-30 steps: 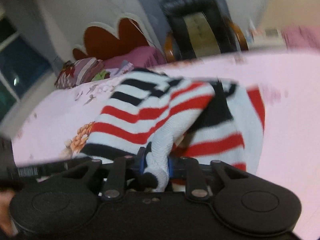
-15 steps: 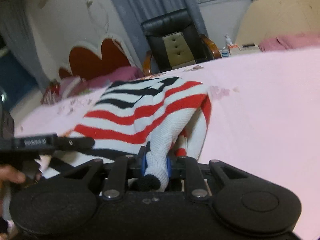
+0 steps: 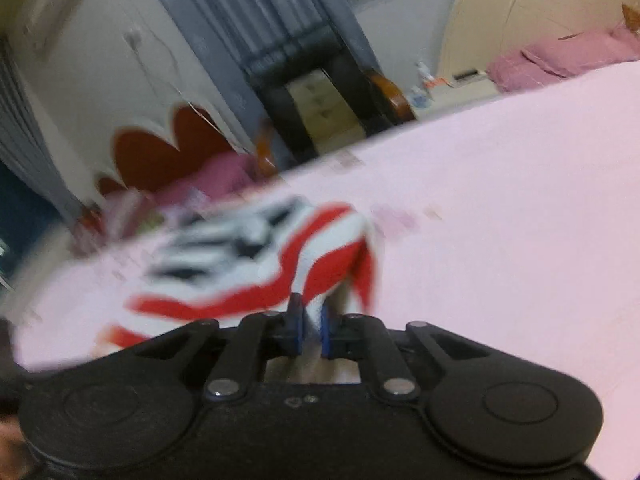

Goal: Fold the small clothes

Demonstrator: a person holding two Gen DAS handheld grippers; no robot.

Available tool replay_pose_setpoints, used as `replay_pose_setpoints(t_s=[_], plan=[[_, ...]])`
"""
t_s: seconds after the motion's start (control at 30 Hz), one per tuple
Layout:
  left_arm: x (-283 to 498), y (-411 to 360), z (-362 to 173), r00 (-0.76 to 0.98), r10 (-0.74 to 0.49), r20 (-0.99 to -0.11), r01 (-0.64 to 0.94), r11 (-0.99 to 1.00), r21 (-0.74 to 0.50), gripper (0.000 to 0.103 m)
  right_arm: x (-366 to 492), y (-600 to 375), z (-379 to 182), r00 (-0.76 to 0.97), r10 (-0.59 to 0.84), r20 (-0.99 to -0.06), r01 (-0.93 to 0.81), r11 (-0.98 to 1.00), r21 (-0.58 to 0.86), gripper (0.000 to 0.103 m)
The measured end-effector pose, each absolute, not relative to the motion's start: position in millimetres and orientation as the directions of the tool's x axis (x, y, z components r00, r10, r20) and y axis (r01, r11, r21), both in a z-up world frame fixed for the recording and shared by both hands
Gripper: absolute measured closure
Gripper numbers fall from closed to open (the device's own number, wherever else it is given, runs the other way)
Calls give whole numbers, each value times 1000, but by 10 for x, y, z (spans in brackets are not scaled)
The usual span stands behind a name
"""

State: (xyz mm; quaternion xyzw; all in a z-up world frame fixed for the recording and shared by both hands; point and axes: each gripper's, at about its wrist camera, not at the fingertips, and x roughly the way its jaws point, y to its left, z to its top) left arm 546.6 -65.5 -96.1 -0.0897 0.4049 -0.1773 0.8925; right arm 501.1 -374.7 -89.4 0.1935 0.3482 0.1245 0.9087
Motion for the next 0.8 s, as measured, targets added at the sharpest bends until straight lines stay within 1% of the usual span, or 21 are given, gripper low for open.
replay_pose_setpoints(t_s=[0.07, 0.1, 0.13, 0.17, 0.2, 0.27, 0.3, 0.33, 0.37, 0.4, 0.47, 0.53, 0.57, 0.67, 0.8], plan=[[5462, -671, -953, 612, -382, -692, 247, 924, -291, 8, 4995, -3835, -943, 729, 375, -572, -64, 870, 488, 93], [5457, -666, -942, 612, -381, -693, 246, 925, -290, 8, 4981, -3834, -925, 728, 371, -576, -57, 871, 489, 90], [5439, -661, -910, 618, -373, -692, 243, 928, -283, 8, 4962, -3826, -889, 726, 364, -583, -52, 875, 482, 81], [5389, -648, -851, 632, -364, -684, 241, 931, -272, 10, 4915, -3828, -828, 731, 351, -586, -42, 879, 475, 78], [5301, -635, -774, 647, -370, -667, 253, 929, -270, 18, 4823, -3843, -739, 748, 339, -571, -45, 883, 467, 78], [5101, -588, -641, 668, -409, -622, 290, 912, -289, 20, 4554, -3847, -535, 774, 364, -518, -120, 888, 443, 84], [4975, -581, -582, 679, -434, -593, 316, 901, -297, 24, 4439, -3818, -472, 773, 376, -511, -157, 894, 419, 91], [4858, -603, -533, 685, -444, -577, 342, 896, -284, 33, 4301, -3766, -412, 770, 388, -507, -201, 901, 385, 93], [4777, -624, -495, 689, -451, -568, 363, 892, -268, 36, 4199, -3718, -371, 767, 398, -503, -236, 904, 356, 94], [4680, -658, -468, 693, -463, -554, 389, 886, -253, 38, 4064, -3646, -343, 762, 412, -500, -281, 906, 318, 95], [4540, -756, -457, 702, -461, -542, 427, 882, -197, 38, 3927, -3518, -349, 746, 417, -520, -335, 909, 248, 95], [4479, -916, -522, 711, -383, -590, 436, 898, -57, 38, 3861, -3382, -430, 742, 355, -568, -344, 930, 133, 96], [4460, -946, -533, 715, -370, -593, 443, 896, -25, 38, 3864, -3334, -504, 737, 306, -602, -327, 942, 78, 96], [4403, -1015, -556, 727, -328, -603, 446, 894, 51, 38, 3849, -3317, -648, 706, 286, -647, -318, 945, 71, 95], [4306, -1017, -611, 752, -293, -591, 409, 910, 70, 36, 3755, -3295, -814, 702, 262, -662, -300, 952, 59, 95]])
